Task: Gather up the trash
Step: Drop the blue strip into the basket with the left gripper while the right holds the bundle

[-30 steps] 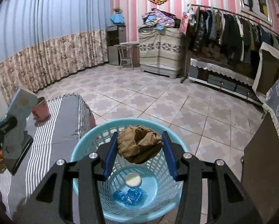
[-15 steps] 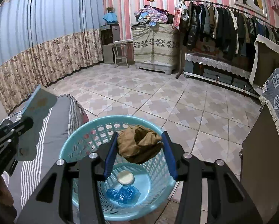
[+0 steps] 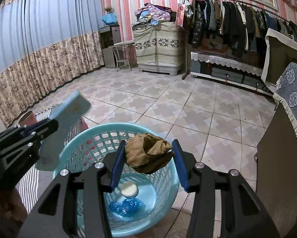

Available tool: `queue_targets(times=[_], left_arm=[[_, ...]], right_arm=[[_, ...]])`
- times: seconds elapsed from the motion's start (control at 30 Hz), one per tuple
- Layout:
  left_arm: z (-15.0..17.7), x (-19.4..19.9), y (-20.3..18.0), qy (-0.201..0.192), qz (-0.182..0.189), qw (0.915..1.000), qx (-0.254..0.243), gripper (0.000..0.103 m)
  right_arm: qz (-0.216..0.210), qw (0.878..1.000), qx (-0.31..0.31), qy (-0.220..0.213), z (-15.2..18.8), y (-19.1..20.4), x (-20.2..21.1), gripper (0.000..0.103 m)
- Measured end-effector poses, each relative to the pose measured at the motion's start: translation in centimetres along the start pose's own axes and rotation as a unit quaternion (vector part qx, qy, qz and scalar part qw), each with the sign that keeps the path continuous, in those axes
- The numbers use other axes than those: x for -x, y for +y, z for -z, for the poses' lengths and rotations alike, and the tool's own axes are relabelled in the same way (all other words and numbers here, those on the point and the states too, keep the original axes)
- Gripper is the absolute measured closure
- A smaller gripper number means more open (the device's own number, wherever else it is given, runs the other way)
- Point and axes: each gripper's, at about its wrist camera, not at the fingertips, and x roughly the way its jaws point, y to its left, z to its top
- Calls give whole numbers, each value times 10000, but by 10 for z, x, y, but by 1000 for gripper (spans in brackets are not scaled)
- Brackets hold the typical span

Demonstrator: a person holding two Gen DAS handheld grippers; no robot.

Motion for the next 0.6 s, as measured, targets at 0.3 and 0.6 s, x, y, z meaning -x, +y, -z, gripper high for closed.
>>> queue_targets(times=[0.3,0.6], left_arm=[[6,18,25,-192,-460,9986,164,24],[21,42,70,-234,-920,9946,424,10]], right_arm=[[-57,10000,45,68,0,5,-8,56],[-274,9995,102,123,9,29,-20,49]])
